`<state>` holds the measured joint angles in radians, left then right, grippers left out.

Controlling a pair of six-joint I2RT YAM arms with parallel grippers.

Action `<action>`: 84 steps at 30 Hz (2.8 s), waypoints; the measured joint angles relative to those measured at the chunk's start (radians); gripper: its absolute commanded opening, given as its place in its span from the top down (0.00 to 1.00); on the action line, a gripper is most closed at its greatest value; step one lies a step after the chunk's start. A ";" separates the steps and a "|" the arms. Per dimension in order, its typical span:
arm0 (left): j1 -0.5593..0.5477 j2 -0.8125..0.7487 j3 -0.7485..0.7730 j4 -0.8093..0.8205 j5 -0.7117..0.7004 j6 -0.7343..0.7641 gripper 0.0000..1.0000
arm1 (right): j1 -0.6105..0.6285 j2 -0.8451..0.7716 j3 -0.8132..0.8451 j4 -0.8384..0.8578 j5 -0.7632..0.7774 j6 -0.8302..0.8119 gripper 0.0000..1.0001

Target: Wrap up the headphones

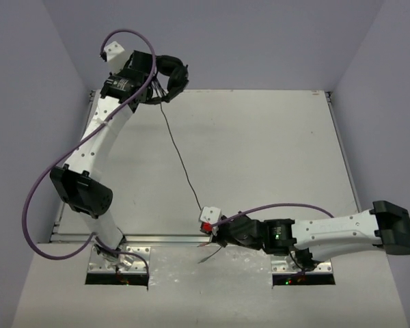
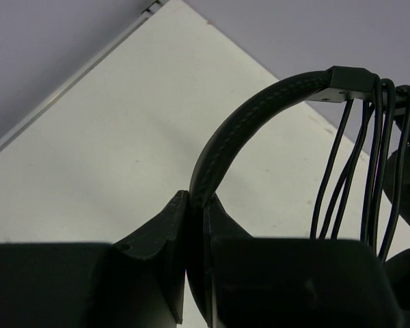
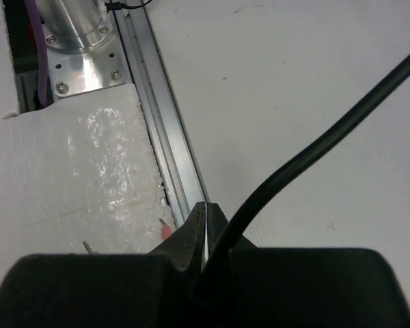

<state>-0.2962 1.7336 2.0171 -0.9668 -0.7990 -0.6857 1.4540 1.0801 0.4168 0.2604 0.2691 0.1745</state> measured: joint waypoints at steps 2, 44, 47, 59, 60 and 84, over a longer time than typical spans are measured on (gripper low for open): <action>0.018 0.002 -0.060 0.013 -0.027 -0.002 1.00 | 0.061 -0.022 0.091 -0.108 0.070 -0.028 0.99; -0.528 -0.972 -1.527 1.086 0.635 0.462 1.00 | -0.967 0.413 1.148 -0.750 -0.279 -0.533 0.99; -0.569 -1.006 -1.507 1.020 0.637 0.427 1.00 | -1.014 0.451 1.134 -0.713 -0.277 -0.494 0.99; -0.581 -1.078 -1.206 0.646 0.456 0.321 1.00 | -1.190 0.430 0.986 -0.625 -0.445 -0.276 0.99; -0.581 -1.091 -1.190 0.606 0.434 0.311 1.00 | -1.190 0.414 0.954 -0.610 -0.483 -0.266 0.99; -0.583 -0.678 -0.621 0.072 0.345 0.330 1.00 | -1.263 0.293 0.730 -0.348 -0.479 -0.079 0.99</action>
<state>-0.8787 1.0554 1.3960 -0.8951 -0.4541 -0.3557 0.1913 1.3731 1.1465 -0.0875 -0.2100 0.0956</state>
